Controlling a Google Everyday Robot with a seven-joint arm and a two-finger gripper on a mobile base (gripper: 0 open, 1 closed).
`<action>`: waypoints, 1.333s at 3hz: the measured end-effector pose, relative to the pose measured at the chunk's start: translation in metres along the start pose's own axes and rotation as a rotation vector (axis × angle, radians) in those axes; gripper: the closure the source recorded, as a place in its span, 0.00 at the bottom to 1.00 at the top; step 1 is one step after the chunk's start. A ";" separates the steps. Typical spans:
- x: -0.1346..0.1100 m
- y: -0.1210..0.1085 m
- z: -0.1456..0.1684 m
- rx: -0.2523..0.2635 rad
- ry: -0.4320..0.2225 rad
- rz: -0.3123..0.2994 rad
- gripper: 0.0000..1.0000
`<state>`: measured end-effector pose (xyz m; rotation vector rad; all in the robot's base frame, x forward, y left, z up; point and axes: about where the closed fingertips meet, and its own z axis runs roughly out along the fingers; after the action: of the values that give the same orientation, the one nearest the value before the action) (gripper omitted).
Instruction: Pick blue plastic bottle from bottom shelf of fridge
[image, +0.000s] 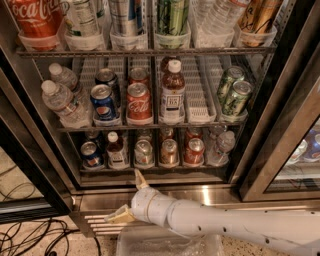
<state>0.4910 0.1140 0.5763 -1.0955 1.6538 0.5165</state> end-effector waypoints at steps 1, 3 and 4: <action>-0.004 -0.003 -0.001 0.077 -0.003 0.059 0.00; -0.014 -0.008 -0.002 0.177 -0.028 0.101 0.00; -0.012 -0.005 0.004 0.193 -0.041 0.088 0.00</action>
Offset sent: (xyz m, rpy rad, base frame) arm 0.0053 -0.0027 0.0181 0.1044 -0.0086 -0.2904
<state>0.4976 0.1195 0.5871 -0.8689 1.6842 0.4233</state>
